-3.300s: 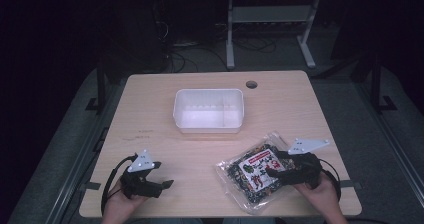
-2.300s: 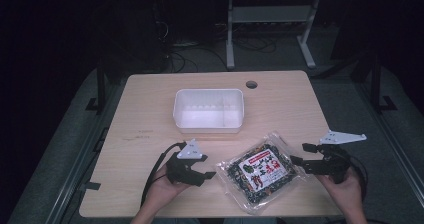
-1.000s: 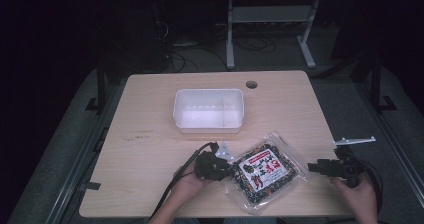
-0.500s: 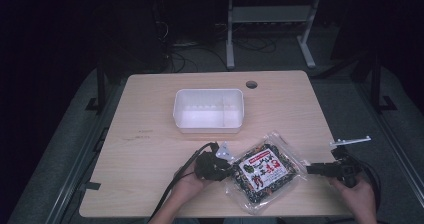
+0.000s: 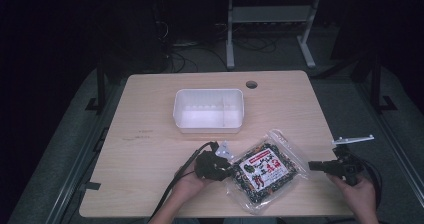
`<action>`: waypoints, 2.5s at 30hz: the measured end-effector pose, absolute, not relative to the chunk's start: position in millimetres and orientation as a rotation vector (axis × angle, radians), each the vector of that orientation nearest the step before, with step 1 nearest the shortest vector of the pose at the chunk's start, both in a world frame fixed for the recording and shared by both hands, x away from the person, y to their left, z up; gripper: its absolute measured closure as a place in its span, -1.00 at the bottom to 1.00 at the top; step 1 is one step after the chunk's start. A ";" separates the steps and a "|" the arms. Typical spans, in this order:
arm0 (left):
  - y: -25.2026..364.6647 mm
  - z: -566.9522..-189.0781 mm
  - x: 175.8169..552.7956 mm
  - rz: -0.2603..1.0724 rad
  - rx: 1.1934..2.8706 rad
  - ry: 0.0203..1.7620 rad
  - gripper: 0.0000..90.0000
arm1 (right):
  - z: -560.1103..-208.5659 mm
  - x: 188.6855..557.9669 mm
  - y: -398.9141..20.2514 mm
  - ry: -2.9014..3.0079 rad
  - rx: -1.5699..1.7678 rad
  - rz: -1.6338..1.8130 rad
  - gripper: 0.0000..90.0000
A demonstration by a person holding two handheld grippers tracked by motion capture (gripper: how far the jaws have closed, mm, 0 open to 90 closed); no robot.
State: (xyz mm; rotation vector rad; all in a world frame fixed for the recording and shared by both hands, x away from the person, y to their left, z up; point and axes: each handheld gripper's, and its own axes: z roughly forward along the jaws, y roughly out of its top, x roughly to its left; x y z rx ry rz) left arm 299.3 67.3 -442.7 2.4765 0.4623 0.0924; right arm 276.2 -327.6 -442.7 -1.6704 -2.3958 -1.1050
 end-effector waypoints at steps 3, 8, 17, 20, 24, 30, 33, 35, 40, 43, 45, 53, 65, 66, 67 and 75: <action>66.0 -443.0 301.6 0.068 2.468 0.474 0.26 | -431.4 273.0 -328.3 -2.421 -1.669 -1.150 0.99; 65.8 -441.2 310.9 0.044 2.396 0.546 -0.10 | -403.1 261.7 -327.6 -2.503 -1.656 -1.235 0.99; 50.5 -437.9 330.8 -0.115 2.331 0.543 -0.43 | -365.5 245.7 -318.5 -2.606 -1.581 -1.350 0.99; 44.3 -438.0 340.3 -0.159 2.323 0.545 -0.49 | -353.1 239.8 -314.2 -2.641 -1.543 -1.384 0.99; 42.2 -439.7 349.0 -0.260 2.293 0.562 -0.52 | -338.4 233.0 -308.9 -2.675 -1.490 -1.432 0.99; 42.6 -441.3 358.8 -0.384 2.244 0.544 -0.43 | -324.1 228.7 -302.3 -2.694 -1.423 -1.492 0.99; 42.8 -441.4 359.6 -0.416 2.233 0.528 -0.29 | -320.6 232.2 -298.3 -2.704 -1.404 -1.506 0.99; 43.8 -441.3 359.8 -0.418 2.242 0.524 -0.24 | -321.0 235.9 -298.3 -2.695 -1.407 -1.513 0.99; 49.6 -438.5 359.8 -0.399 2.234 0.515 -0.07 | -321.2 247.5 -298.1 -2.650 -1.393 -1.559 0.99; 52.2 -436.0 357.5 -0.405 2.222 0.480 0.07 | -320.5 251.2 -297.2 -2.642 -1.386 -1.575 0.99; 53.5 -434.4 355.0 -0.389 2.230 0.459 0.20 | -318.9 254.7 -295.3 -2.642 -1.381 -1.582 0.99; 61.0 -432.0 342.7 -0.300 2.234 0.385 0.45 | -322.5 264.7 -296.5 -2.621 -1.348 -1.609 0.92; 63.1 -431.0 336.0 -0.259 2.262 0.344 0.46 | -344.9 279.1 -298.8 -2.535 -1.335 -1.585 0.08; 63.2 -431.2 335.9 -0.259 2.263 0.341 0.46 | -348.0 280.4 -298.6 -2.529 -1.339 -1.582 0.05; 63.2 -431.3 335.7 -0.259 2.263 0.341 0.46 | -350.6 281.4 -298.8 -2.521 -1.344 -1.583 0.03; 63.4 -431.3 333.7 -0.247 2.263 0.334 0.46 | -366.9 291.7 -301.1 -2.476 -1.374 -1.550 0.00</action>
